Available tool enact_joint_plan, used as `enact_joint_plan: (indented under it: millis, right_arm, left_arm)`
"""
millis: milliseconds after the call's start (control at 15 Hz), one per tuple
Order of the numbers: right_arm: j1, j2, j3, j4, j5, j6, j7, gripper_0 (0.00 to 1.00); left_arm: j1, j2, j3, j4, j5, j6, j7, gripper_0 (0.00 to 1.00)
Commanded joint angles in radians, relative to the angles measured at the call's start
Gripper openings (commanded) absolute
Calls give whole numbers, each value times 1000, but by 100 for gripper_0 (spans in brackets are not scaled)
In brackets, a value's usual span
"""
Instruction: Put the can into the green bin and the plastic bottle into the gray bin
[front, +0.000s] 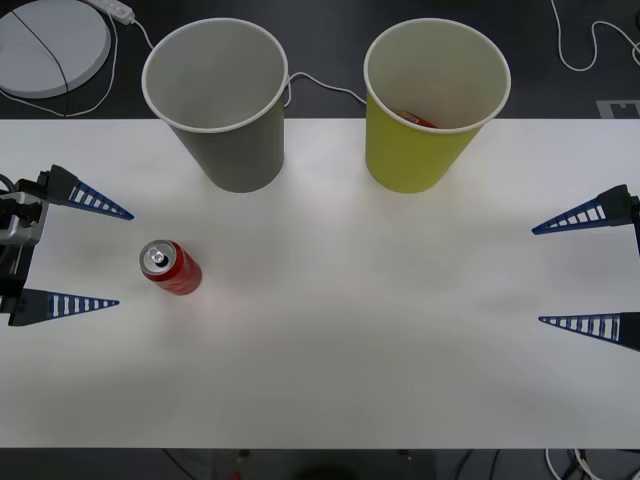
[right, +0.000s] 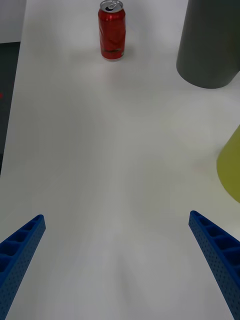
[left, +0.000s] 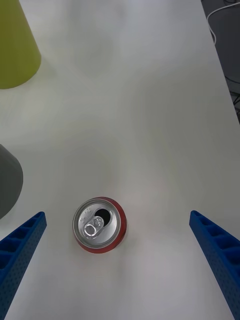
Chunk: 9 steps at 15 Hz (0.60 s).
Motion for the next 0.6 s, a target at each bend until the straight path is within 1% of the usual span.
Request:
enact_joint_plan:
  millis: [67, 200, 267, 400, 600]
  right_arm:
    - [0, 0, 0, 0, 0, 0, 0, 100]
    - [0, 0, 0, 0, 0, 0, 0, 100]
    - [0, 0, 0, 0, 0, 0, 0, 100]
    - [0, 0, 0, 0, 0, 0, 0, 100]
    - [0, 0, 0, 0, 0, 0, 0, 100]
  left_arm:
    - [0, 0, 0, 0, 0, 0, 0, 100]
    - [2, 6, -9, 3, -9, -8, 0, 100]
    - [-6, 32, -12, -3, -11, -11, 0, 100]
    - [-6, 37, -12, 11, 20, -11, 6, 100]
    - [-6, 35, -21, 98, 98, -3, -8, 100]
